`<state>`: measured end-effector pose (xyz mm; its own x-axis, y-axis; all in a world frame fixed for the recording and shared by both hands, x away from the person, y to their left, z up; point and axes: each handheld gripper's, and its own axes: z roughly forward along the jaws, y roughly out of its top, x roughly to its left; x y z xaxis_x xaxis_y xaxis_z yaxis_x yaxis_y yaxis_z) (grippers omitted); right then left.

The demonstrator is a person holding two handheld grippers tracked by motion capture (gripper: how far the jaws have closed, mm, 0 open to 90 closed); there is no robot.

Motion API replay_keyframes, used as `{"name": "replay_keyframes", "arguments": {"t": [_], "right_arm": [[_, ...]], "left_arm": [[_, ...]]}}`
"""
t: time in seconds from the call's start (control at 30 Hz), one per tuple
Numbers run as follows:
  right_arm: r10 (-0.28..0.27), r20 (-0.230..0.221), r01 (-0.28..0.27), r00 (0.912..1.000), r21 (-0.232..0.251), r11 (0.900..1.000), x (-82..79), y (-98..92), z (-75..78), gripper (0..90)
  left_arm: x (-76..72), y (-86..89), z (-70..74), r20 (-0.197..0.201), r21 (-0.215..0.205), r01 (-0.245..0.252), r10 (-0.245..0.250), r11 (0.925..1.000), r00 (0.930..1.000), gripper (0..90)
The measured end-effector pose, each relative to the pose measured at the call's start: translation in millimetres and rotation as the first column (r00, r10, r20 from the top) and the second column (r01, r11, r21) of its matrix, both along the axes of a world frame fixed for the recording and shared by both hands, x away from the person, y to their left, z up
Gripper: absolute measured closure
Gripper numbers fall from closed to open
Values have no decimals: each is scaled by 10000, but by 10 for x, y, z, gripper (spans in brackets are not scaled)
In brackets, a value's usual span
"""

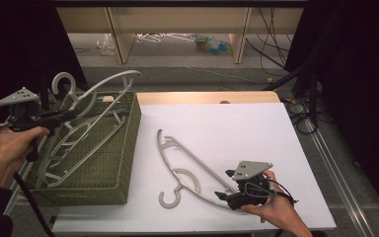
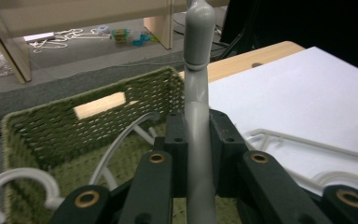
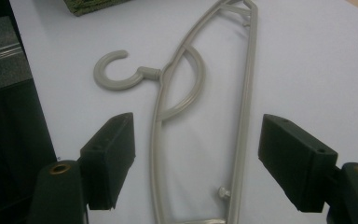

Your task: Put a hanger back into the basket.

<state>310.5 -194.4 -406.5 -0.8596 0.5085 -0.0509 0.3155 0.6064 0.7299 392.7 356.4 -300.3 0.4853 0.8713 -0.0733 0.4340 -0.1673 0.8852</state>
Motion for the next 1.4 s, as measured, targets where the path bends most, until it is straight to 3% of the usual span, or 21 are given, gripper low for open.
{"name": "replay_keyframes", "arguments": {"t": [0.23,0.27,0.53,0.7,0.83,0.9,1.0,1.07,1.13,1.23,1.27,1.3,1.37,1.4], "right_arm": [[53,-117,-54,9999,-56,10000,4,16,-21,280],[37,-155,-38,9999,-54,10000,4,18,-21,280],[12,-86,-13,10000,-103,9999,11,6,-23,280],[42,-98,-43,9999,-102,9999,15,9,-28,280],[0,-84,-1,10000,-91,10000,15,9,-31,280],[-14,-123,12,9999,-173,9999,14,3,-31,280],[10,-143,-11,9999,-114,9999,21,1,-33,280],[6,-182,-9,9998,-135,9999,18,-1,-35,280],[-38,-97,37,9999,-141,9999,24,-3,-34,280],[-138,-105,137,9999,-30,9999,16,4,-47,280],[-159,-96,159,9998,-68,9999,17,0,-45,280],[-159,-96,159,9998,-68,9999,17,0,-45,280],[-155,-94,155,9998,-66,9999,17,0,-45,280],[-159,-104,159,9998,-61,9999,15,0,-44,280]], "left_arm": [[3,143,-128,30,349,52,-53,9994,10000,789],[18,185,-160,69,543,56,-60,9985,10000,788],[51,301,-253,-293,1157,12,22,9933,9996,788],[73,301,-294,-420,1256,-4,57,9921,9991,787],[107,285,-336,-784,1416,94,17,9899,9969,786],[147,251,-421,-1246,1679,154,57,9857,9922,787],[174,246,-475,-1454,1600,173,62,9870,9893,787],[219,197,-550,-1916,1395,133,139,9901,9814,787],[246,191,-560,-2237,1906,529,-91,9802,9746,787],[270,148,-600,-2328,1930,434,28,9802,9725,786],[278,146,-611,-2470,1958,498,1,9794,9690,786],[284,138,-638,-2437,1842,407,55,9820,9698,786],[301,141,-687,-2730,1819,323,189,9828,9618,781],[305,145,-705,-2733,1654,190,273,9860,9616,779]]}}
